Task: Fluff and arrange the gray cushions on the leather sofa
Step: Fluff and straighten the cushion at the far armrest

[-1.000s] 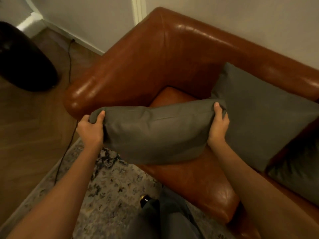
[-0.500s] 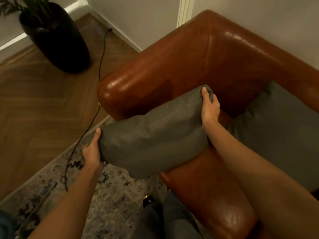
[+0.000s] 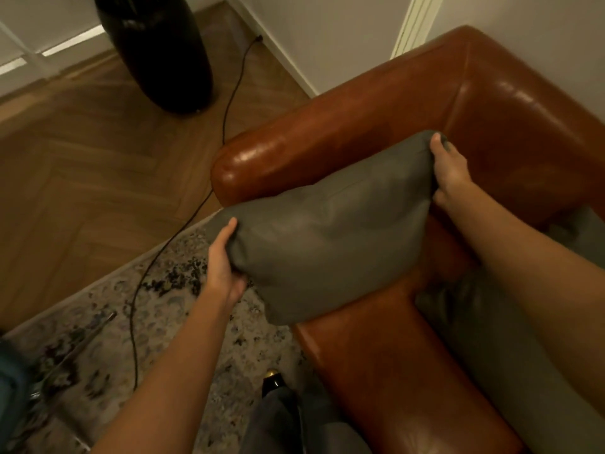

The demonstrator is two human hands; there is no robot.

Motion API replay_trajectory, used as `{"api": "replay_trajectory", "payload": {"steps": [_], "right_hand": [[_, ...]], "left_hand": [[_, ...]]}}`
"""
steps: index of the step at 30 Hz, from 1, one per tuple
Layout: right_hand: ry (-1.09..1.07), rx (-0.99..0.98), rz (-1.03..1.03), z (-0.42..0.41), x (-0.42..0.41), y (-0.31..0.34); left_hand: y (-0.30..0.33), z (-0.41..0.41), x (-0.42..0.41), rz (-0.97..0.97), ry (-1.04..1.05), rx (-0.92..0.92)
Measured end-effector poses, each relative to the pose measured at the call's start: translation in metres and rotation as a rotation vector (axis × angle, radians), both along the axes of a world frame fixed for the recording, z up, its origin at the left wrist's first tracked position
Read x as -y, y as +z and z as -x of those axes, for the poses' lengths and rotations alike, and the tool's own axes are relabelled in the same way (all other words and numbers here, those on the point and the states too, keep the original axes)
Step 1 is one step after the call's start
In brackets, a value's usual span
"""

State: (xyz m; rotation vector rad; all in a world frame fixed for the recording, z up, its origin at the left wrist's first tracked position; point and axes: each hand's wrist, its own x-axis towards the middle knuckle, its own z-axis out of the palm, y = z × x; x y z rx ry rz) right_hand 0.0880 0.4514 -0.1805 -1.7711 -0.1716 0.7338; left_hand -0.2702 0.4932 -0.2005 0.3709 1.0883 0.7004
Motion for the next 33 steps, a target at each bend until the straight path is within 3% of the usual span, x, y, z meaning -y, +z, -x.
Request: {"api": "replay_trajectory", "payload": {"steps": [8,11,15,23,29,33], "right_hand": [[-0.073,0.059,0.024,-0.052,-0.011,0.002],[-0.098,0.028,0.028,-0.052,-0.008,-0.004],[-0.138,-0.034,-0.040,-0.043,-0.010,-0.010],[-0.133,0.210,0.013,-0.095,-0.026,-0.002],[0.023,-0.128,0.014,-0.117,-0.015,-0.028],[-0.028,-0.101,-0.010,-0.105,-0.011,-0.040]], "left_hand": [[-0.007,-0.046,-0.004,-0.027,-0.213,-0.052],[-0.012,-0.055,0.001,-0.077,-0.162,-0.140],[-0.018,-0.065,0.007,-0.038,-0.091,-0.099],[-0.015,-0.108,0.014,-0.013,-0.160,-0.045],[-0.023,-0.126,-0.003,0.001,-0.057,-0.131],[-0.029,-0.129,0.000,-0.014,0.057,-0.219]]}}
